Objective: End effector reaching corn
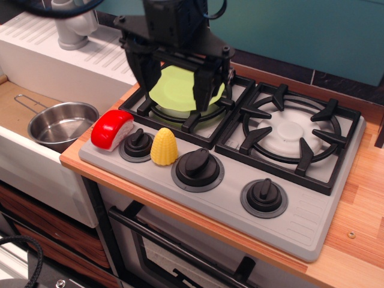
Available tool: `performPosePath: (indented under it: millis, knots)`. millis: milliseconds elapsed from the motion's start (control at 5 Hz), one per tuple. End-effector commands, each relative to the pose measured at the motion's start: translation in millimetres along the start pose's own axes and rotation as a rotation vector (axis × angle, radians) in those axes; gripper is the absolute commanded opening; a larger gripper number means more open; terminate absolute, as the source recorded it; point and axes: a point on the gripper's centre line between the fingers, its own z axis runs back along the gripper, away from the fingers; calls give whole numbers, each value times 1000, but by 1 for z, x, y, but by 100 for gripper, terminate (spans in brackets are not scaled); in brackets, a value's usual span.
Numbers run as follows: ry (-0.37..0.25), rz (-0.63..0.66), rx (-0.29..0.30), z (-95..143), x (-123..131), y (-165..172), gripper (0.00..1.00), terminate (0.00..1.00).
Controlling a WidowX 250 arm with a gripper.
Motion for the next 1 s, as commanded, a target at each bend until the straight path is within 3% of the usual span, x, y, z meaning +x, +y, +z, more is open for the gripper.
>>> performPosePath:
  millis: [0,800]
  knots:
    - [-42,9,34,4,25,8,100,0]
    - [-103,-34,42,-25,23,25,100,0]
